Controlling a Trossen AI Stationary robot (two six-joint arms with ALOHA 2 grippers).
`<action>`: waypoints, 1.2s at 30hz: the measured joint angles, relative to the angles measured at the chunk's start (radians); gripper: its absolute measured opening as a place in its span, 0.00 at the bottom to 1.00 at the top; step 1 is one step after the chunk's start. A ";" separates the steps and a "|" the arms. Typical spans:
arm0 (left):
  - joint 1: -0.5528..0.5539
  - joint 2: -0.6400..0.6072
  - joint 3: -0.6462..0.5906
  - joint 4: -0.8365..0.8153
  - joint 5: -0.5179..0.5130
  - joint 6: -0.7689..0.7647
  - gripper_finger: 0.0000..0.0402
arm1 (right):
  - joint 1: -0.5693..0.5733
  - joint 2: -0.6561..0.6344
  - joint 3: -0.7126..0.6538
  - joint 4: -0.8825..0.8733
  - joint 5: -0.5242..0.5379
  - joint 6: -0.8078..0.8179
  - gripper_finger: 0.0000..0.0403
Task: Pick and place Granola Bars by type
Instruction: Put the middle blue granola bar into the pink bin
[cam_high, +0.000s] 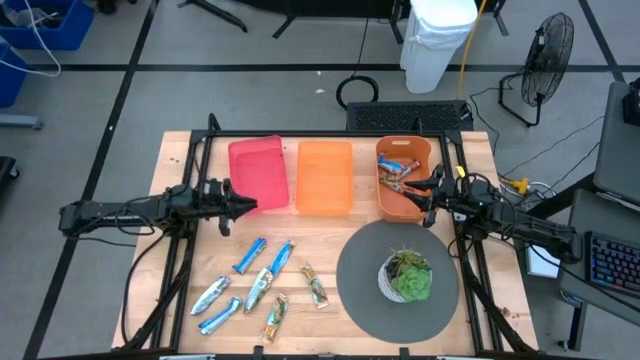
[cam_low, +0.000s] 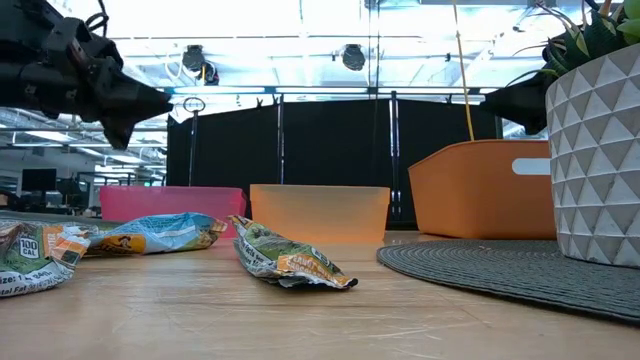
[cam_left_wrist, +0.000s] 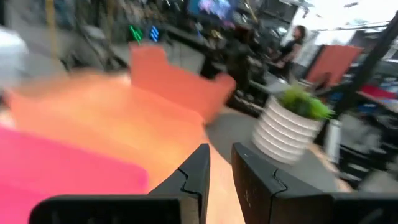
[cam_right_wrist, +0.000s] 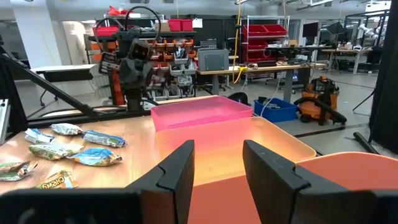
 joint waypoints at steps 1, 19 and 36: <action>-0.009 0.016 0.000 -0.002 0.017 -0.036 0.18 | 0.000 0.000 0.000 0.000 0.000 0.000 0.32; -0.542 0.626 0.490 -0.494 -0.226 -0.441 0.01 | 0.000 0.000 0.000 0.000 0.000 0.000 0.32; -0.808 1.102 0.687 -0.832 0.266 -1.458 0.02 | 0.000 0.000 0.000 0.000 0.000 0.000 0.32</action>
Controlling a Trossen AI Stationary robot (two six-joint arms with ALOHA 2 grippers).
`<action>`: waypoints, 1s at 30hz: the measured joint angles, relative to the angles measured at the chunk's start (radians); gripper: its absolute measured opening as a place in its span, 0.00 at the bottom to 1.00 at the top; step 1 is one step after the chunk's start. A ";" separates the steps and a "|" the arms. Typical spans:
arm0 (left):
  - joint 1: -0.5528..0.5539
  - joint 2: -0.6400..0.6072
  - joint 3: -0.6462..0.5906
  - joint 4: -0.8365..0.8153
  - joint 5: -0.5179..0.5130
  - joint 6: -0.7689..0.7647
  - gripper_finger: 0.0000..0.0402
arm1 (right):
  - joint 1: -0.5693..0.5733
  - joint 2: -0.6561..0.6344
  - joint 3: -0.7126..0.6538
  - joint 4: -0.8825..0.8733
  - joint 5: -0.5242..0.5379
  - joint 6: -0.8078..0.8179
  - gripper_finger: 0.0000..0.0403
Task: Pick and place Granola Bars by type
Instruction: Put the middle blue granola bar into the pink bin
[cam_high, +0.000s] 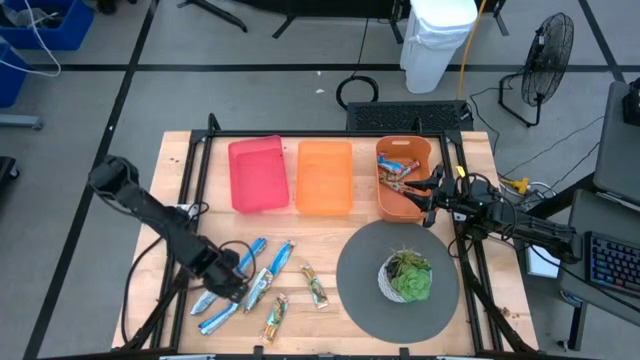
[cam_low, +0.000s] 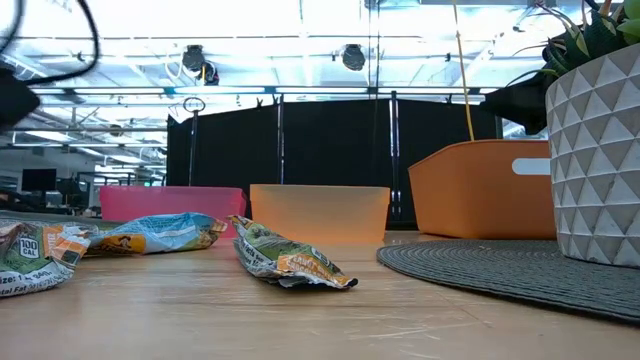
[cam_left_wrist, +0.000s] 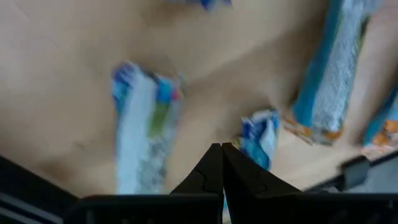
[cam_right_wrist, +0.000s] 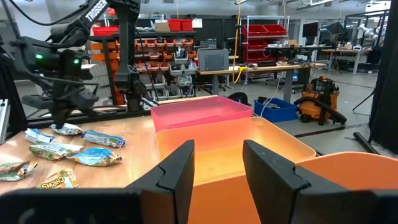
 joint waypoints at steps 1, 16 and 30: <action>-0.015 0.003 0.000 0.013 -0.005 -0.029 0.02 | 0.000 0.000 0.000 0.000 0.000 0.000 0.32; -0.098 0.008 0.000 -0.092 -0.093 -0.147 0.12 | 0.000 0.000 0.000 0.000 0.000 0.000 0.32; -0.098 0.007 -0.006 -0.124 -0.174 -0.076 0.34 | 0.000 0.000 0.000 0.000 0.000 0.000 0.32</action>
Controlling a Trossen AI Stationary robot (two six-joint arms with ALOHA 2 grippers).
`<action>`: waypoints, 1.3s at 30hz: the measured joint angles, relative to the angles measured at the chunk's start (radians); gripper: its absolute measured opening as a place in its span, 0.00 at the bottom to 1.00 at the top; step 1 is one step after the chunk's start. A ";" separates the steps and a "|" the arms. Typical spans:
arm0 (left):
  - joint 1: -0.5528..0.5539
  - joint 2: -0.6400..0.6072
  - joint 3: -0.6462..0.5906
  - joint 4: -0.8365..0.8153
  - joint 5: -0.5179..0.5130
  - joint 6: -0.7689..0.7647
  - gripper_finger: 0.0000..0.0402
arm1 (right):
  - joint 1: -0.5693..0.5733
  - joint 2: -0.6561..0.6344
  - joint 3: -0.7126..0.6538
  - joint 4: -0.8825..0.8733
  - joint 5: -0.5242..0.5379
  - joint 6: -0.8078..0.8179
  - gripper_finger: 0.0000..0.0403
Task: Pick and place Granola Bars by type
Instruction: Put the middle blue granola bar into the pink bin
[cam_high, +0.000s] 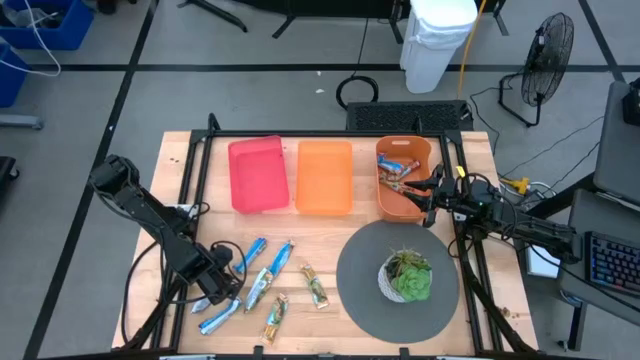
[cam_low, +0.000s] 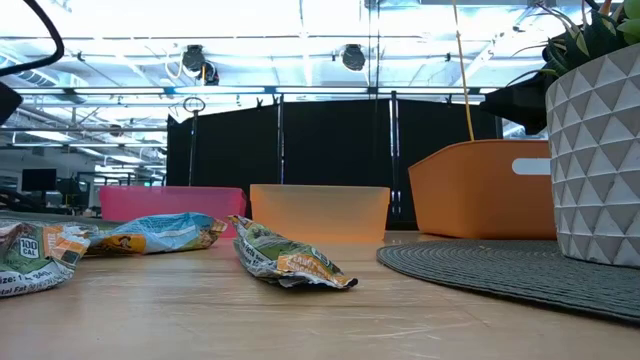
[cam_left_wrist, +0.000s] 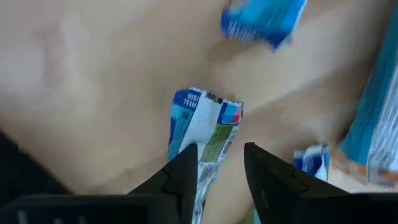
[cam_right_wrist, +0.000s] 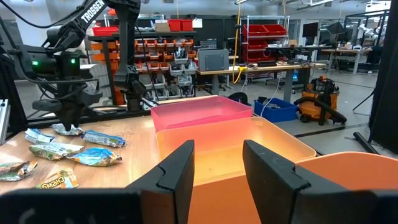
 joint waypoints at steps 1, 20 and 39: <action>0.000 0.000 -0.006 0.000 -0.024 0.001 0.35 | 0.000 0.000 0.000 0.000 0.000 0.000 0.32; 0.000 0.000 -0.062 -0.102 -0.016 -0.082 0.35 | 0.000 0.000 0.000 0.000 0.000 0.000 0.32; 0.001 0.136 -0.060 -0.120 0.185 -0.110 0.27 | 0.000 0.000 0.000 0.000 0.000 0.000 0.32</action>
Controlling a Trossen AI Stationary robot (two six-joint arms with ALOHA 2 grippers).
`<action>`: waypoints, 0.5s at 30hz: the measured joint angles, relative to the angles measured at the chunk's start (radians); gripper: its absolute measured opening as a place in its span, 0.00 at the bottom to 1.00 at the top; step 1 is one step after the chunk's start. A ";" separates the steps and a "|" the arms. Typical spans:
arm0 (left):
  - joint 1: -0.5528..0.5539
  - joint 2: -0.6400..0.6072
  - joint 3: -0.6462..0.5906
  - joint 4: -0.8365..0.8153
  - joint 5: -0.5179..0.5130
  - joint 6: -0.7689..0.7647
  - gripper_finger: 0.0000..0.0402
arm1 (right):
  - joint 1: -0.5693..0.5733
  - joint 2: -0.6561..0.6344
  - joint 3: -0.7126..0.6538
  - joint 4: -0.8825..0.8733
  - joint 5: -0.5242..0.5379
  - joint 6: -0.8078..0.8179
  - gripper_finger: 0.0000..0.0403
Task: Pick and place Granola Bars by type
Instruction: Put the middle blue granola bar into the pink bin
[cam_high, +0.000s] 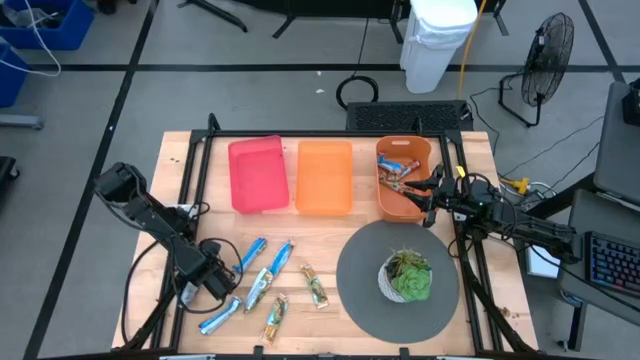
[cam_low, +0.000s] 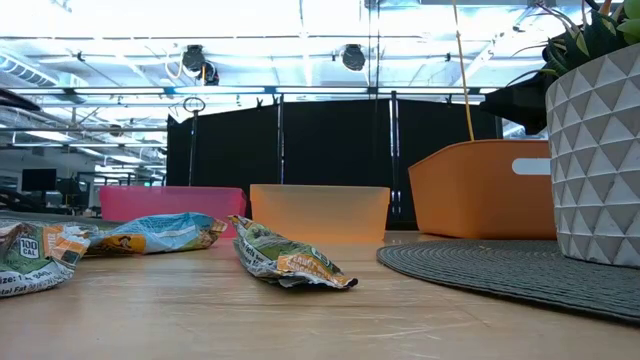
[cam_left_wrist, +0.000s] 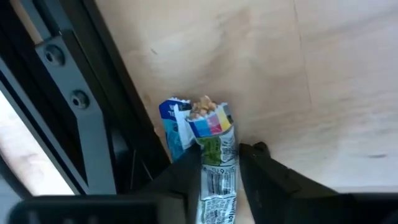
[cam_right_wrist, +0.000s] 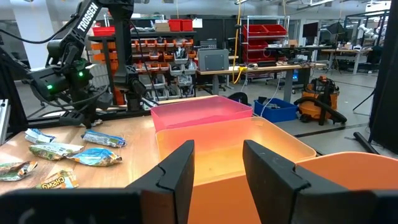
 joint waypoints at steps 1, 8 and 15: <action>0.000 0.001 0.000 0.002 0.006 0.001 0.23 | 0.000 0.000 0.000 0.000 0.000 0.000 0.32; 0.002 0.000 0.001 0.004 0.000 0.001 0.03 | 0.000 0.000 0.000 0.000 0.000 0.000 0.32; 0.035 0.006 0.071 -0.081 -0.190 0.078 0.01 | 0.000 0.000 0.000 0.000 0.000 0.000 0.32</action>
